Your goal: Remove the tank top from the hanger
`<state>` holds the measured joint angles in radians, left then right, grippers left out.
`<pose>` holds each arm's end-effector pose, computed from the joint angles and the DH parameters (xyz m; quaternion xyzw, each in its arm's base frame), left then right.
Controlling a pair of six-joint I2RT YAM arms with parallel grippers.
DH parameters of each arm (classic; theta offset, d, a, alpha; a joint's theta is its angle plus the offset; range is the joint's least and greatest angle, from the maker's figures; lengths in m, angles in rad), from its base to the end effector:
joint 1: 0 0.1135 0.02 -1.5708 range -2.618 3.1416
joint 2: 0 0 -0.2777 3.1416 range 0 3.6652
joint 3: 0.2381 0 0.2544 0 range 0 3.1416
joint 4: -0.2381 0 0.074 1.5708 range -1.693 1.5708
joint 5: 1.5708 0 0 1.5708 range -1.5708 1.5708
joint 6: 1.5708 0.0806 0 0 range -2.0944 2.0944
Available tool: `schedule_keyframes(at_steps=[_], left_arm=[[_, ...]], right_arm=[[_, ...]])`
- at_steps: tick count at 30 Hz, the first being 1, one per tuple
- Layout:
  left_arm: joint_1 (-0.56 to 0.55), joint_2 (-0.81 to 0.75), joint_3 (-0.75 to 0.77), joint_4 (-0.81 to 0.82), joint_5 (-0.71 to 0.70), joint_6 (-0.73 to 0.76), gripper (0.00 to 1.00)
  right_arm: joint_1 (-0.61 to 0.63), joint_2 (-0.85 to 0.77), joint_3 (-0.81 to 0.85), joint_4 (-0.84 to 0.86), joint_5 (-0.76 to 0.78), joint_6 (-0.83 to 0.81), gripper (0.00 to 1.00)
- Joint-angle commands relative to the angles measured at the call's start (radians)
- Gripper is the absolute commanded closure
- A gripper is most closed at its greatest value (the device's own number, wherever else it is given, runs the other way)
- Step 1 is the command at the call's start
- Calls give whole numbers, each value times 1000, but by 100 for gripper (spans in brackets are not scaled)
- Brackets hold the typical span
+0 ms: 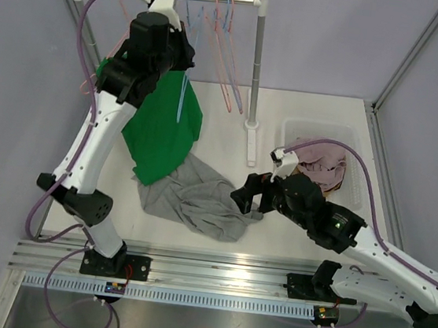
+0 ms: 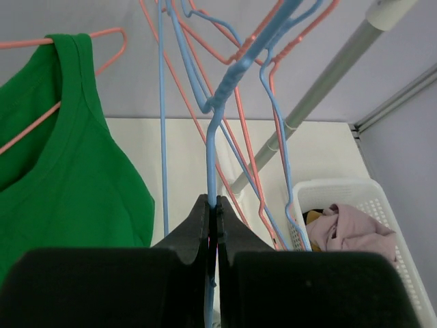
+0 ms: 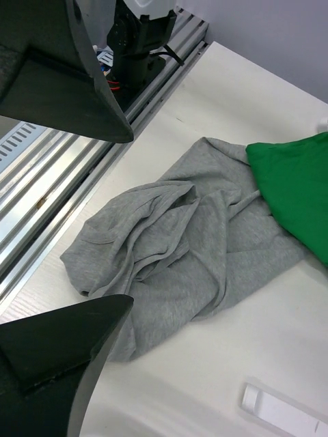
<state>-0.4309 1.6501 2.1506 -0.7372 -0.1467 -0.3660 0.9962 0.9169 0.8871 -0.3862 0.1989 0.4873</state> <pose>0.3498 -0.1478 0.5256 -0.0199 0.7846 -0.1863 0.5910 0.1438 0.1928 0.3247 -0.1574 0.8205 0.3056 0.4567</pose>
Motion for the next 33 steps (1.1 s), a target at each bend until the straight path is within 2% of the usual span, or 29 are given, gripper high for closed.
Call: schedule_keyframes(at_steps=[1, 3, 9, 16, 22, 29, 33], left_arm=[[-2, 88, 175, -110, -77, 44, 100], [-2, 140, 230, -97, -83, 59, 100], [1, 223, 247, 27, -48, 96, 100], [29, 315, 273, 16, -21, 59, 100], [55, 292, 232, 41, 32, 24, 100], [55, 163, 152, 107, 58, 33, 100], [69, 165, 228, 79, 122, 33, 100]], right_arm=[[7, -84, -28, -31, 39, 8, 1], [9, -120, -40, -42, 46, 4, 0], [9, -156, -57, -60, 45, -3, 0], [9, -145, -86, -37, 27, -1, 0], [7, -121, -99, -10, 8, 4, 1], [7, -84, -96, 15, -6, 4, 1], [7, -75, -100, 27, -21, 11, 1]])
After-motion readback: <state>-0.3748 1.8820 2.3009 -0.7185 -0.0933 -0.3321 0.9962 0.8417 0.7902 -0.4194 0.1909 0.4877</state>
